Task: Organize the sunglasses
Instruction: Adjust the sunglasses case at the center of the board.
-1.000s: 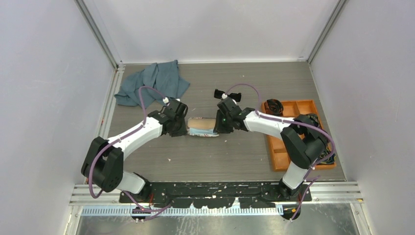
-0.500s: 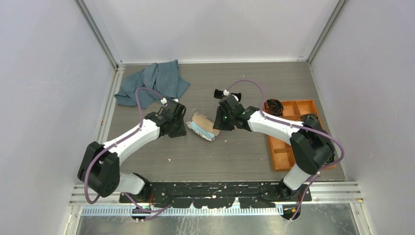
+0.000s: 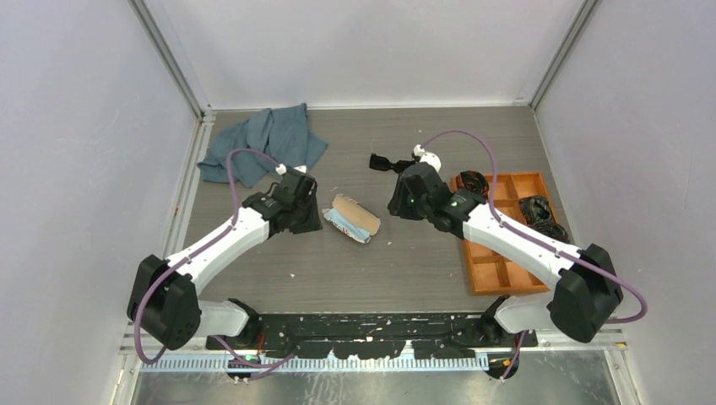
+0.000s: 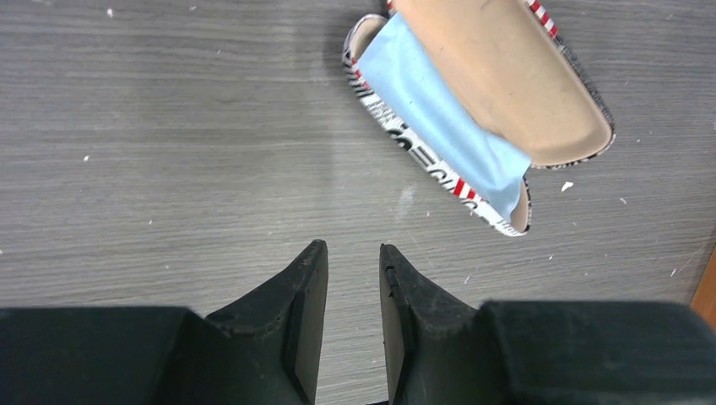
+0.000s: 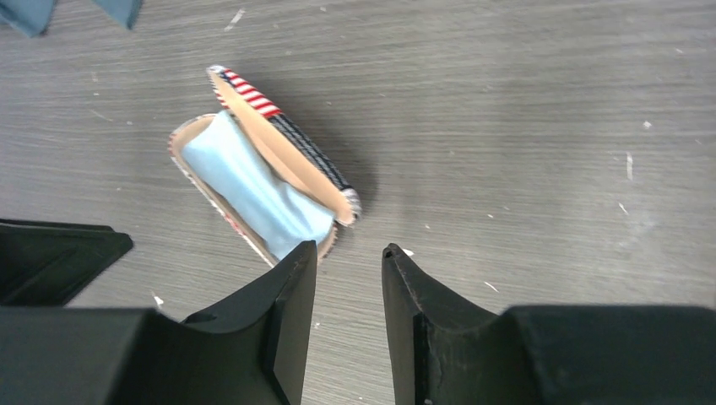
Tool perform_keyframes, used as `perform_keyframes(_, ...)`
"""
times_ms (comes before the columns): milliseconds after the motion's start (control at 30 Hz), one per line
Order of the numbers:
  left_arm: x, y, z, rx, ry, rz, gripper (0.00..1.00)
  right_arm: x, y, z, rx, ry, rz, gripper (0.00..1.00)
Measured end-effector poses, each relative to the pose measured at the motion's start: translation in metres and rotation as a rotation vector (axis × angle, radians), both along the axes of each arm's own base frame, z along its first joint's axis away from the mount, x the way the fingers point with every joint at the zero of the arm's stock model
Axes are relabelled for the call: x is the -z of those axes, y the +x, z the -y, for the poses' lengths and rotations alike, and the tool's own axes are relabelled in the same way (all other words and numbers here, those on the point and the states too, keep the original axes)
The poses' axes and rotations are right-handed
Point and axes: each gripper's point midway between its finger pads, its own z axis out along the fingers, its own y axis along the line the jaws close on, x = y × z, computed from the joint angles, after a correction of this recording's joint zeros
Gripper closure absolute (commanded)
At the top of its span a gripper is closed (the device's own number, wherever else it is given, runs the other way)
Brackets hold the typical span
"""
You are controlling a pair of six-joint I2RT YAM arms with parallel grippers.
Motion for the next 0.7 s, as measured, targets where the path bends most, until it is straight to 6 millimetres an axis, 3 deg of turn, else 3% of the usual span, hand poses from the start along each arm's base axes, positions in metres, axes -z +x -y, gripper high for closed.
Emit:
perform_keyframes(100, -0.002, 0.007, 0.006, 0.036, 0.016, -0.012, 0.7, 0.008, -0.007, 0.012, 0.021, -0.02, -0.012, 0.59)
perform_keyframes(233, -0.011, 0.037, 0.028, 0.097, 0.03, -0.02, 0.7, 0.024, -0.017, 0.023, 0.039, -0.054, -0.049, 0.59)
perform_keyframes(367, -0.011, 0.063, 0.039, 0.105, 0.047, -0.014, 0.69, 0.025, -0.019, 0.026, 0.048, -0.057, -0.053, 0.58)
perform_keyframes(533, 0.012, 0.084, 0.032, 0.072, 0.079, -0.07, 0.7, 0.012, -0.022, 0.031, 0.058, -0.037, -0.024, 0.58)
perform_keyframes(700, 0.041, 0.085, 0.024, 0.07, 0.113, -0.155, 0.72, 0.009, -0.027, 0.038, 0.065, -0.039, -0.015, 0.58)
